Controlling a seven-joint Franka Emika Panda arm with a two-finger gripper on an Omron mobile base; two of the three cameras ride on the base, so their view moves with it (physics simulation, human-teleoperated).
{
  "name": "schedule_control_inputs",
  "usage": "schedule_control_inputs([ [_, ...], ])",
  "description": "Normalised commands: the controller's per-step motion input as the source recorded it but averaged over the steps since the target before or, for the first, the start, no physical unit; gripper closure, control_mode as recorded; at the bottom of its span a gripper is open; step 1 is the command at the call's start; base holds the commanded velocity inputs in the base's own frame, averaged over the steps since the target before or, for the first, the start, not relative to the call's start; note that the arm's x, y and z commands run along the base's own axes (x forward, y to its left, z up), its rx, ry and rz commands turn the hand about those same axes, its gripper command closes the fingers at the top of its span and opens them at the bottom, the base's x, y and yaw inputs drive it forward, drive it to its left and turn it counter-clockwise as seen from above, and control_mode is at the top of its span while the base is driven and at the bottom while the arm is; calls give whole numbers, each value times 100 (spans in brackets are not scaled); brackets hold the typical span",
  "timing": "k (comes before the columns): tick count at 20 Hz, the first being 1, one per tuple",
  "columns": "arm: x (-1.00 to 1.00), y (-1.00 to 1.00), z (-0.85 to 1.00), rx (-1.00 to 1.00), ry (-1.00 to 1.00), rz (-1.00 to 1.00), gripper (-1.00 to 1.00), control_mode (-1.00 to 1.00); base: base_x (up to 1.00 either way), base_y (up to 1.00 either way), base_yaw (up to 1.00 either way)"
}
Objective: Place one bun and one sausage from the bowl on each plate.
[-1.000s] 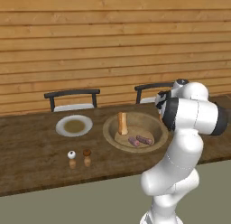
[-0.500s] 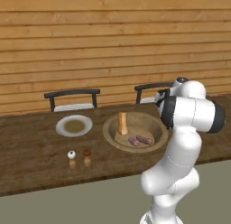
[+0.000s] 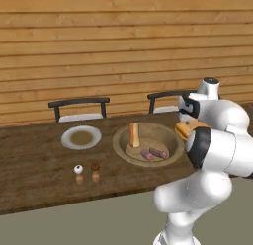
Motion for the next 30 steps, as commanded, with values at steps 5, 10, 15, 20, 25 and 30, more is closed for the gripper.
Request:
schedule_control_inputs([
  [5,-52,93,31,0,0,0,-100,-100,0,0,0],
  [10,-59,70,3,0,7,0,-100,-100,0,0,0],
  [15,-11,68,-10,0,11,0,-100,-100,0,0,0],
  [20,15,29,-25,2,5,1,-100,-100,0,0,0],
  [25,12,24,-21,7,19,0,-100,-100,0,0,0],
  [30,0,9,-6,2,29,8,-100,-100,0,0,0],
])
